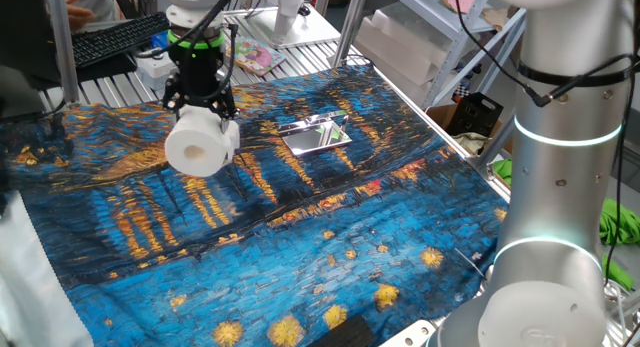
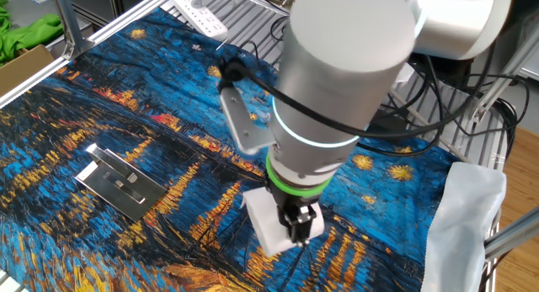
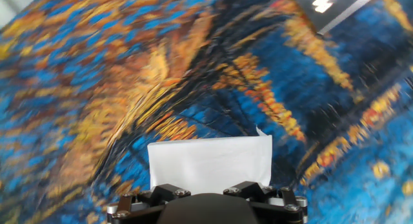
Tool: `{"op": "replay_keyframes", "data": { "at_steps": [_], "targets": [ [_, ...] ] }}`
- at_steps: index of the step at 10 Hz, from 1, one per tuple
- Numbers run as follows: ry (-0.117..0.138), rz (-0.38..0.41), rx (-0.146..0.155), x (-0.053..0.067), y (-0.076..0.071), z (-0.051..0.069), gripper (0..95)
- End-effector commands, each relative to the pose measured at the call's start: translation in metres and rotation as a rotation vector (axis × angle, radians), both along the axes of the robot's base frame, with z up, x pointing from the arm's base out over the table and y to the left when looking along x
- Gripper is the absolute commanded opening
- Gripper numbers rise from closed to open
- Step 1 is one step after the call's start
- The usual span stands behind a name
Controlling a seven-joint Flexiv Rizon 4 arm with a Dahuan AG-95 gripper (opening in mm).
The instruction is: Put the toilet paper on its holder
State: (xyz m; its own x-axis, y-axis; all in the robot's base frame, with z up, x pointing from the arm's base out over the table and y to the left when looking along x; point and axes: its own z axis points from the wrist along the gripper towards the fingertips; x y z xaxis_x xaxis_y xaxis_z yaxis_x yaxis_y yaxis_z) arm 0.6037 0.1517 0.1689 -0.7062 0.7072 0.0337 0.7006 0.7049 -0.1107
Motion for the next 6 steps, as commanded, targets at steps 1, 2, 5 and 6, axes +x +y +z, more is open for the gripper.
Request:
{"op": "replay_keyframes", "data": {
  "at_steps": [1,2,5,6],
  "targets": [
    [-0.011,-0.085,-0.036,0.0020,-0.0046,0.0011,0.0],
    [-0.011,-0.068,-0.023,0.0037,-0.0057,0.0008,0.0],
    [-0.003,0.039,0.103,0.0044,-0.0061,0.0008,0.0],
    [-0.002,0.104,0.147,0.0044,-0.0061,0.0008,0.0]
  ]
}}
